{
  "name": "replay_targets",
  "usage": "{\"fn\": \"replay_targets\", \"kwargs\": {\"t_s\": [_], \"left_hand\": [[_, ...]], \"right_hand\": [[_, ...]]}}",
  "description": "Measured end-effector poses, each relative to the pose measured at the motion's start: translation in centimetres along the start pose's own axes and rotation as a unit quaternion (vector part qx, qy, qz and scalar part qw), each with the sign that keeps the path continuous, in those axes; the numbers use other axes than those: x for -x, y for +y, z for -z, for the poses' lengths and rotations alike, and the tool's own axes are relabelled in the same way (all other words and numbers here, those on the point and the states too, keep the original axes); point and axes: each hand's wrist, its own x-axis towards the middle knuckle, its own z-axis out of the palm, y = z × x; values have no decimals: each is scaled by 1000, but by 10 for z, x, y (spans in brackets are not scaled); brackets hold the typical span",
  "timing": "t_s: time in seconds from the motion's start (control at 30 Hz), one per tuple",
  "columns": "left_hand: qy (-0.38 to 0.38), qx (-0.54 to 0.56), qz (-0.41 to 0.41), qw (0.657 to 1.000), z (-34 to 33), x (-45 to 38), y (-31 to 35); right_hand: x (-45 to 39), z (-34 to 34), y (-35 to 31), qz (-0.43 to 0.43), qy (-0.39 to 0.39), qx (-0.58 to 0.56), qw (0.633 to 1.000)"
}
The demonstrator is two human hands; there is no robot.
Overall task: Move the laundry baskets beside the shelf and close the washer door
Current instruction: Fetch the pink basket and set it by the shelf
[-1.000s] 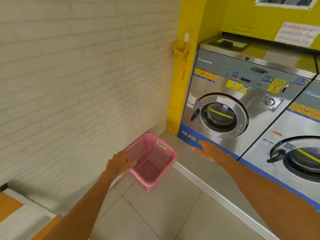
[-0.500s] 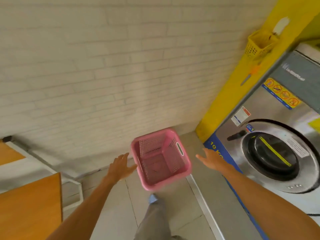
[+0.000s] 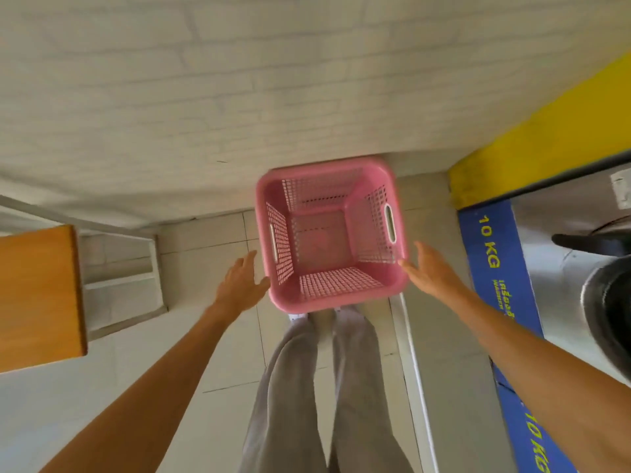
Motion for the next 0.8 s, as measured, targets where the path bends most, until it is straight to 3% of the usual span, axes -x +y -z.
{"fn": "replay_targets", "kwargs": {"t_s": [0.3,0.47,0.57,0.8], "left_hand": [[113,126,73,983,-84,-116,0],[179,187,-19,966,-90,-141,-5],[197,192,-40,961,-81,-125,-6],[273,282,58,918,-9,25,-19]], "right_hand": [[-143,-64,56,24,-2,-18,1000],[-184,-72,54,43,54,-18,997],[-181,-57,46,41,49,-24,998],[-92,14,-30,127,54,-56,989]]}}
